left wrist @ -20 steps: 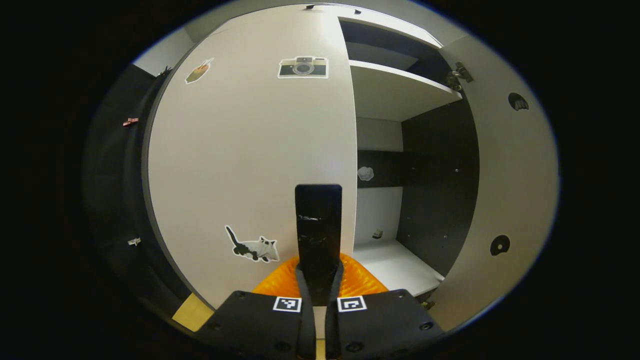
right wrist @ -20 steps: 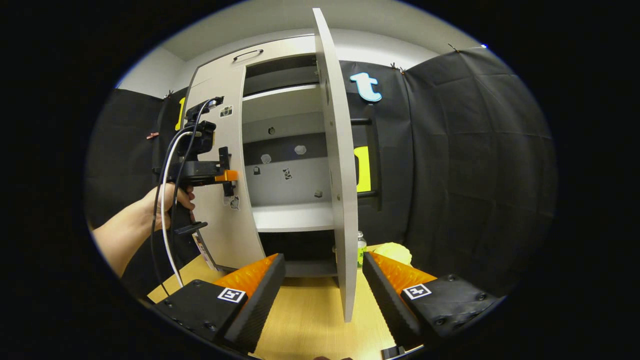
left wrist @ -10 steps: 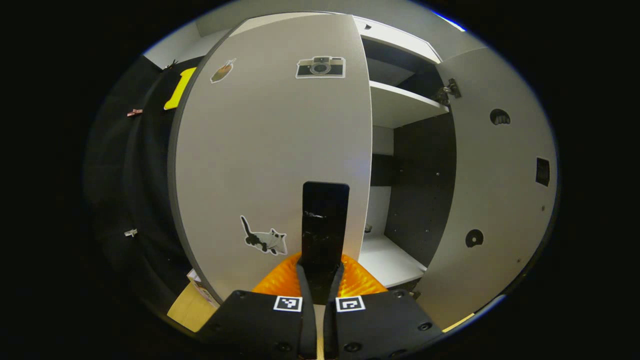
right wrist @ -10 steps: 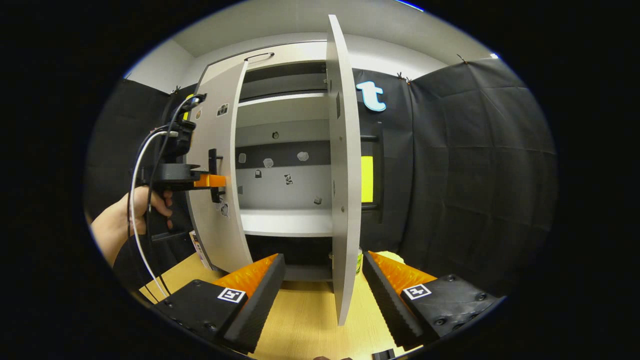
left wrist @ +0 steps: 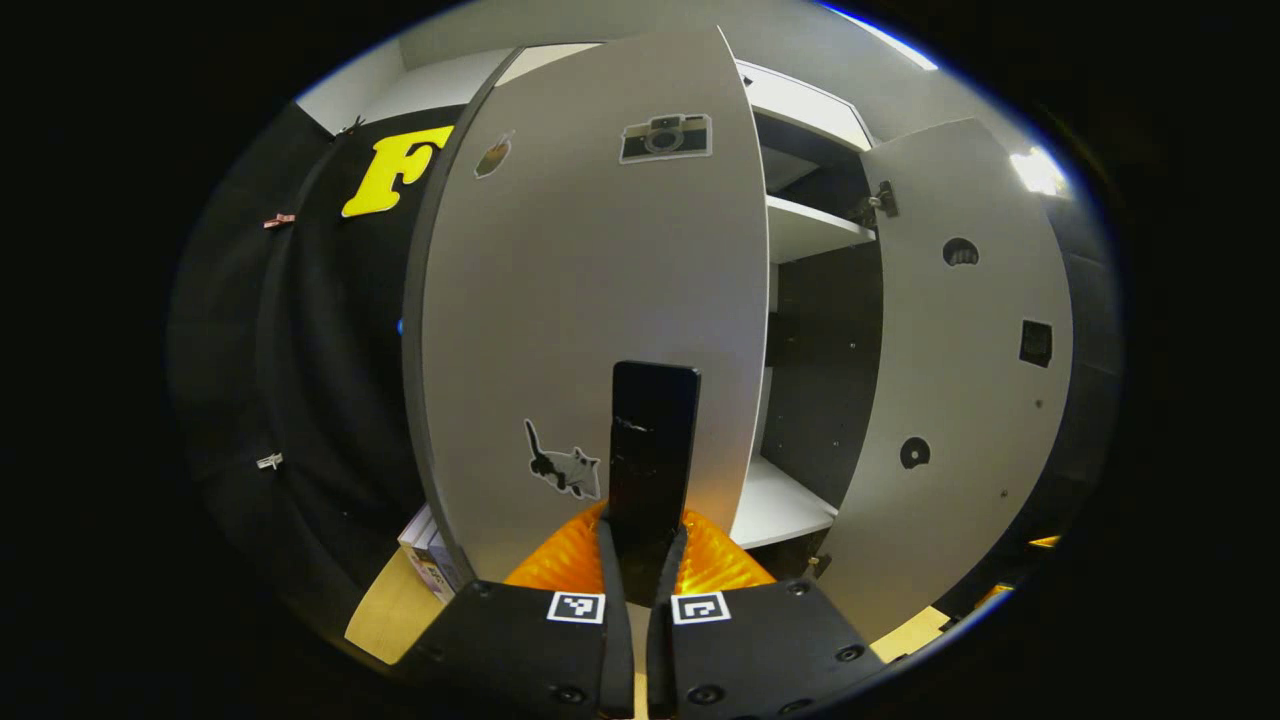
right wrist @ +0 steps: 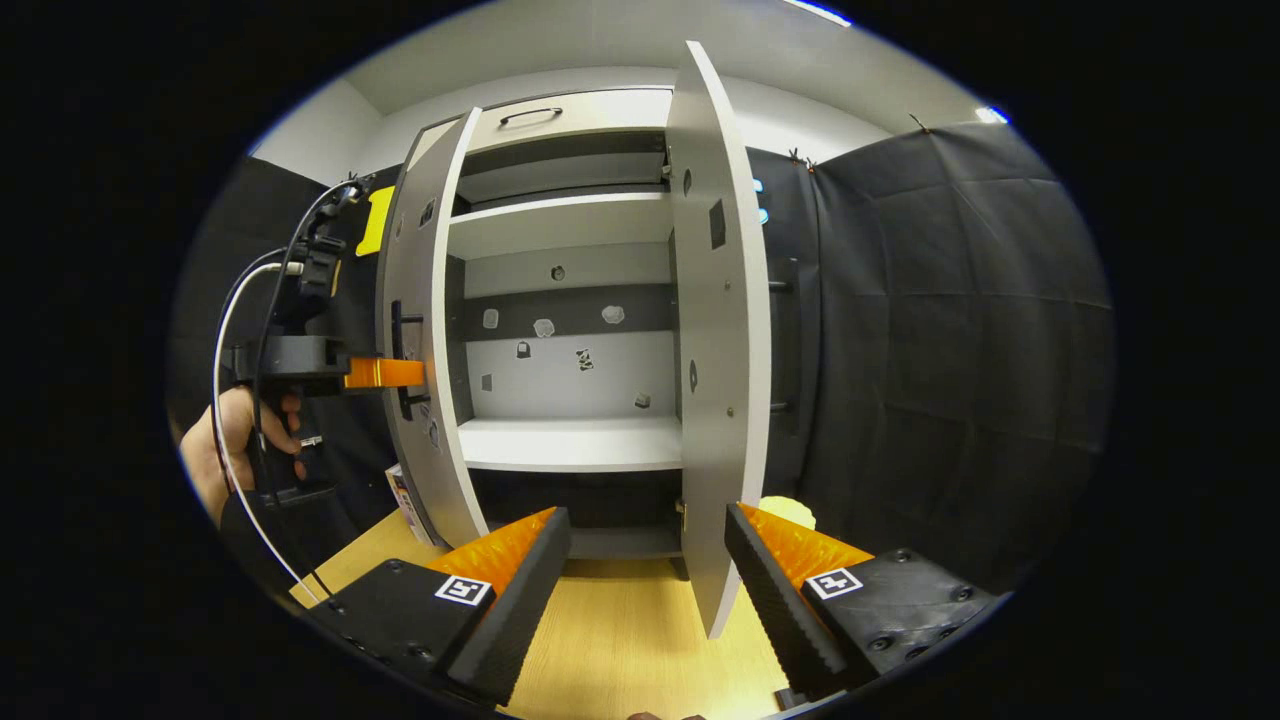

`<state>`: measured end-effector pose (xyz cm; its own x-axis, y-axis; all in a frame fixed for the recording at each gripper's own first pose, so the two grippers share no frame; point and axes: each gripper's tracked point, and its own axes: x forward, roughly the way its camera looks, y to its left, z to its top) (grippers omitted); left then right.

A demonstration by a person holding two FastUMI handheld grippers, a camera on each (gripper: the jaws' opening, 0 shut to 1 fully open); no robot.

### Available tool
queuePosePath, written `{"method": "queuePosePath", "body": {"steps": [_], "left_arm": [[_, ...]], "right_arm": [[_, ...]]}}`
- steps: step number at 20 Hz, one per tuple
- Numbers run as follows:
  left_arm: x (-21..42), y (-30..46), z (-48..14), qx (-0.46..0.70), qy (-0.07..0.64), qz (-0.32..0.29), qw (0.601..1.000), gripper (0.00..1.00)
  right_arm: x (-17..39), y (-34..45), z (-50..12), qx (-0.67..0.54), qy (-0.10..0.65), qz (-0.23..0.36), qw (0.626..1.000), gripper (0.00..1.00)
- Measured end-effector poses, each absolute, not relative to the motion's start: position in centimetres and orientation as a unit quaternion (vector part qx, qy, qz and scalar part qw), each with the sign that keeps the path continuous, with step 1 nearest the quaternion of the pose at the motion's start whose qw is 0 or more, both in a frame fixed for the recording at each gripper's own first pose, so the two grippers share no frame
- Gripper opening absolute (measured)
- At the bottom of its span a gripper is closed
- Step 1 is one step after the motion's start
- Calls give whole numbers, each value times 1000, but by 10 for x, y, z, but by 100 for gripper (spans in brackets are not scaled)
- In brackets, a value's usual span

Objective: Open the right door of the double-door shoe cabinet with the right hand, and open the left door with the left hand.

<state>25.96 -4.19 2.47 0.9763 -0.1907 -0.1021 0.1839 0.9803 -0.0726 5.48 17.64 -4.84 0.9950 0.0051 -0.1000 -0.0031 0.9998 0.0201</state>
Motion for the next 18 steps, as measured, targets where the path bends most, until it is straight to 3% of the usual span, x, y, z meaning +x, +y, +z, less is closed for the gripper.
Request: {"method": "queuePosePath", "body": {"steps": [9, 15, 18], "left_arm": [[235, -2, 24, -22, 50, -86, 995, 10], [221, 125, 22, -23, 46, 11, 999, 5], [221, 122, 21, -123, 52, -45, 990, 5]], "right_arm": [[28, 212, -55, 25, 52, -26, 998, 98], [10, 232, -64, 28, 59, -32, 997, 98], [4, 234, -66, 29, 60, -37, 997, 98]]}}
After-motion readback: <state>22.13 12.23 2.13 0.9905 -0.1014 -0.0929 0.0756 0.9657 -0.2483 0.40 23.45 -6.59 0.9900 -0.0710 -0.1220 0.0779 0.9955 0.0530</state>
